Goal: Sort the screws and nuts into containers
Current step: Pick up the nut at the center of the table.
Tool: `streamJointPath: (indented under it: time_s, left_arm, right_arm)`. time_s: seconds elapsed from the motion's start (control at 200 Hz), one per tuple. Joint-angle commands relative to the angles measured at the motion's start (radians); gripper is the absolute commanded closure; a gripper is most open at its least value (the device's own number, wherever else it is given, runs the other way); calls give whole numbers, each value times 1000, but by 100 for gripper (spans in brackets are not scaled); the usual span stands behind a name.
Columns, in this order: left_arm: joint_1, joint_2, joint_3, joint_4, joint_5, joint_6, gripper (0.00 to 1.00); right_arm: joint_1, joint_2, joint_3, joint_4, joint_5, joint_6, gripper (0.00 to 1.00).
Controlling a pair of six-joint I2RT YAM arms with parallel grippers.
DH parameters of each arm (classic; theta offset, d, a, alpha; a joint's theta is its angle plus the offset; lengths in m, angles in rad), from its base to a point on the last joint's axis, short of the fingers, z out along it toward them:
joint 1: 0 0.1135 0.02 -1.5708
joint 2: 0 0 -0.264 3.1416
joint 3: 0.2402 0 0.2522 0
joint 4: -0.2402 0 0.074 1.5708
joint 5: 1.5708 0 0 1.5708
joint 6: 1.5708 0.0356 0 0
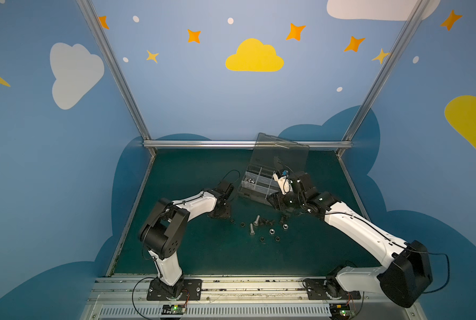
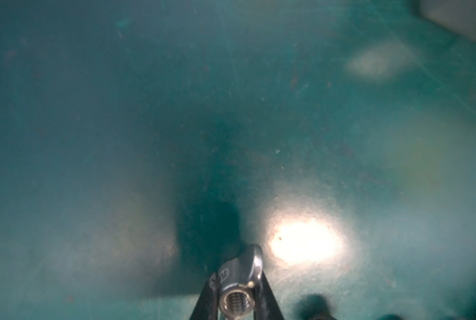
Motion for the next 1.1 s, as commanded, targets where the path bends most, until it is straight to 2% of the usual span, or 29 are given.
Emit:
streamJointPath:
  time_s: [0.0,0.095,0.295,0.661,0.851,1.096]
  left_arm:
    - [-4,35,11,-33,9,-10,86]
    - [-4,26,14,-28,14,-12,96]
    - [-4,-16,52,-19,9,-3,96]
    - [8,-77,242,27,61,-1,96]
    - [14,32,449,57,123,7,96]
    - [17,285,758,28,215,0,95]
  right_arm:
    - [5,-13,-7,16,3,3,40]
    - [5,-17,-9,15,5,4,40]
    - [5,-21,-19,23,7,8,40]
    - [4,-26,-26,17,28,21,40]
    - [4,-29,-29,3,54,26,40]
    - [2,-61,-59,-3,60,49,40]
